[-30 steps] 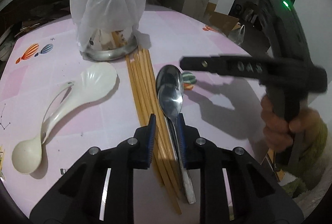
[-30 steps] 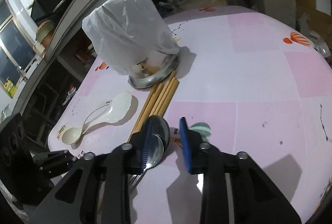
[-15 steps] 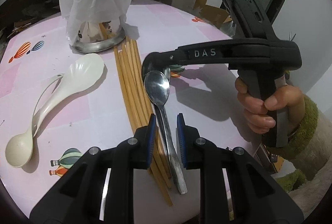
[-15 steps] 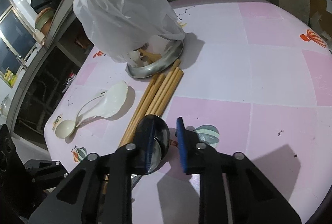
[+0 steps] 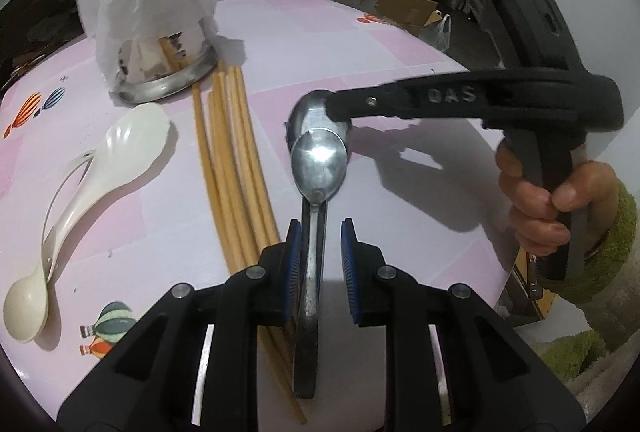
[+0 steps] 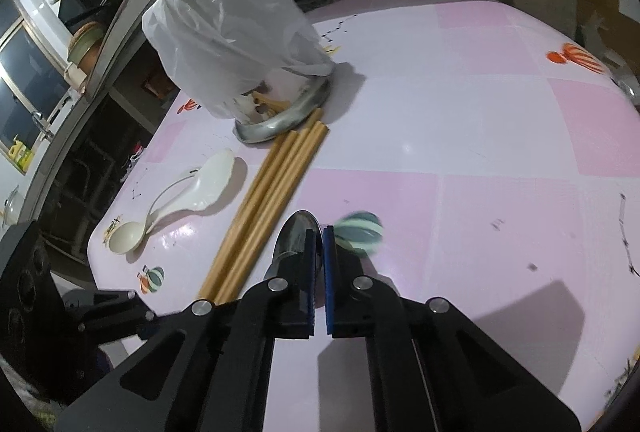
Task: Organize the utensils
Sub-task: 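Close the right gripper on the metal spoon handles, then lift the metal spoons with the right gripper off the table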
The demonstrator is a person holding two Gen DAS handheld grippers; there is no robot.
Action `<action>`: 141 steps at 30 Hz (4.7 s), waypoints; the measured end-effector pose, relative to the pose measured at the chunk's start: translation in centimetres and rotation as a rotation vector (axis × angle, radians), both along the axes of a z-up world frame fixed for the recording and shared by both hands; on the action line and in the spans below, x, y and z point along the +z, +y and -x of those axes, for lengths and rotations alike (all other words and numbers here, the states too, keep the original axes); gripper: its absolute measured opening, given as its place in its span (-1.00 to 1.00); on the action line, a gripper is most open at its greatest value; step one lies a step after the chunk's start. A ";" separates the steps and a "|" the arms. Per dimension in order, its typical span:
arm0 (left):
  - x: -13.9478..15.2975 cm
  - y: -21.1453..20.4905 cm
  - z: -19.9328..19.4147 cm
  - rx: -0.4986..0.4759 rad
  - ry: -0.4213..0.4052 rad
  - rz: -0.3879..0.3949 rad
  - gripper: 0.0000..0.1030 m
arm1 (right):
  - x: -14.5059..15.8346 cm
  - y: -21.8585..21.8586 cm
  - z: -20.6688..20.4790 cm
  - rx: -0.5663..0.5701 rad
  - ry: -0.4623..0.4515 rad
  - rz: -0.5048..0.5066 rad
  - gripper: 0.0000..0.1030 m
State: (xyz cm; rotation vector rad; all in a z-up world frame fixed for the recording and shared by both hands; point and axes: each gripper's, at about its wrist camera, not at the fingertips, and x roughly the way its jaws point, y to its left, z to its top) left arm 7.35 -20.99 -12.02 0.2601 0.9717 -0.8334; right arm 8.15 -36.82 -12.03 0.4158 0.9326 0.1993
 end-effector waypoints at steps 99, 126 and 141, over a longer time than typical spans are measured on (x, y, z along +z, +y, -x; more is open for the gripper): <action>2.3 -2.8 -0.8 0.036 -0.151 0.046 -0.02 | -1.4 -2.4 3.7 -0.036 0.021 0.008 -0.87; 1.4 -6.8 -6.2 -0.155 -0.082 -0.017 -0.29 | -2.0 -4.9 2.5 -0.056 0.017 -0.022 -0.87; 0.8 -7.5 -7.5 -0.251 0.035 -0.016 -0.55 | -1.9 -5.5 2.1 -0.058 0.022 -0.028 -0.87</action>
